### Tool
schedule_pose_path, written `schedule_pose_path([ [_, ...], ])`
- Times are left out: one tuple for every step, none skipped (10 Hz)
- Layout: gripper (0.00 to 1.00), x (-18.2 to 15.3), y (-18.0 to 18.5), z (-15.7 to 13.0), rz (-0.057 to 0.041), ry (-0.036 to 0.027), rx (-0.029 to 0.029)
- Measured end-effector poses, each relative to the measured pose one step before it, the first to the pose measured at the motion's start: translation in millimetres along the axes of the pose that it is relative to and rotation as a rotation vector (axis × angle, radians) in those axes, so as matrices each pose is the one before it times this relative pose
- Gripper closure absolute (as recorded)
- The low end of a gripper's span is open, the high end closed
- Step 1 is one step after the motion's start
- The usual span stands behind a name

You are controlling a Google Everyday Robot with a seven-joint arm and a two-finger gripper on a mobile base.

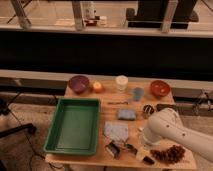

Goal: Place brush in table surface

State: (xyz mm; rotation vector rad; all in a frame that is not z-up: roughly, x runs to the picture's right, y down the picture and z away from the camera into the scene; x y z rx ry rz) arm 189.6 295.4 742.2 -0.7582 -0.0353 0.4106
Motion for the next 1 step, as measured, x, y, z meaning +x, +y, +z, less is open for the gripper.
schedule_pose_path([
  [0.31, 2.85, 0.70, -0.25, 0.00307, 0.00111, -0.00209],
])
